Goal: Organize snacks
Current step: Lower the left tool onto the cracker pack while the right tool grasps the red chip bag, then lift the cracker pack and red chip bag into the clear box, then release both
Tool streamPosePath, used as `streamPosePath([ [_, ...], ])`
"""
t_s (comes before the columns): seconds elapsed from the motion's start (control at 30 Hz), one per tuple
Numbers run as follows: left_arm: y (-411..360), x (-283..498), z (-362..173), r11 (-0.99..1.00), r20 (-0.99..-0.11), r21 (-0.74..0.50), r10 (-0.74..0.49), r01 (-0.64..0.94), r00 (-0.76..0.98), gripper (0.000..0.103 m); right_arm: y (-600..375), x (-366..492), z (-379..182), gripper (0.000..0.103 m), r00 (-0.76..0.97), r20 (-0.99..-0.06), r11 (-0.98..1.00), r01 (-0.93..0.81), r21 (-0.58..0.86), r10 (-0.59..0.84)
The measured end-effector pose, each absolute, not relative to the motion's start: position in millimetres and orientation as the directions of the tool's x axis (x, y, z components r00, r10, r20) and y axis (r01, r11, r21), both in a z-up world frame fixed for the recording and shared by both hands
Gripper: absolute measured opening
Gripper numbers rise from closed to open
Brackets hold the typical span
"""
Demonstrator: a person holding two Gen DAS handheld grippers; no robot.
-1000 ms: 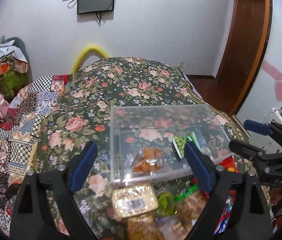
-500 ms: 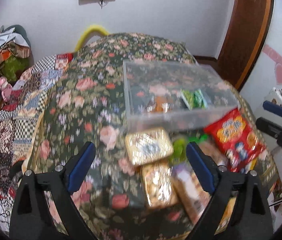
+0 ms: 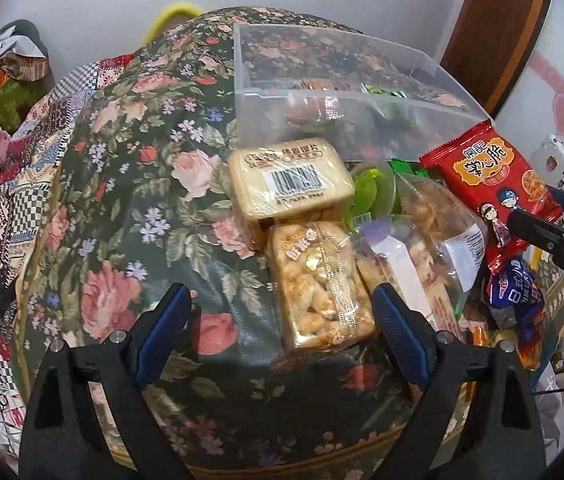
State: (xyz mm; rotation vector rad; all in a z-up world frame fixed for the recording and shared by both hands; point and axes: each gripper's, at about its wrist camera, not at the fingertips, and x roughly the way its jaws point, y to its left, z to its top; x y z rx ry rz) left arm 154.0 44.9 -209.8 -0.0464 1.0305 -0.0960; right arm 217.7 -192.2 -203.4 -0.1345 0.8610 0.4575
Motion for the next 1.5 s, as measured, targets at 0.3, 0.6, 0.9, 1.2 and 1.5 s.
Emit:
streamPosePath([
  [0.3, 44, 163, -227, 0.996, -0.86, -0.09, -0.09, 0.025, 0.502, 0.091, -188, 215, -196, 0.07, 0.568, -0.724, 0.88, -0.46, 0.116, 0.392],
  [0.6, 40, 159, -227, 0.993, -0.844, -0.107, -0.118, 0.05, 0.524, 0.059, -186, 234, -211, 0.062, 0.521, -0.758, 0.889, -0.427, 0.167, 0.393],
  [0.9, 26, 161, -231, 0.996, -0.833, -0.05, -0.082, 0.073, 0.548, 0.044, -182, 239, -219, 0.063, 0.495, -0.776, 0.89, -0.418, 0.181, 0.391],
  [1.2, 32, 144, -216, 0.996, -0.812, -0.047, -0.081, 0.073, 0.579, 0.044, -192, 240, -214, 0.04, 0.491, -0.755, 0.876, -0.425, 0.228, 0.435],
  [1.5, 35, 139, -186, 0.997, -0.775, -0.053, -0.079, 0.059, 0.627, 0.044, -200, 227, -198, 0.034, 0.514, -0.719, 0.867, -0.425, 0.26, 0.468],
])
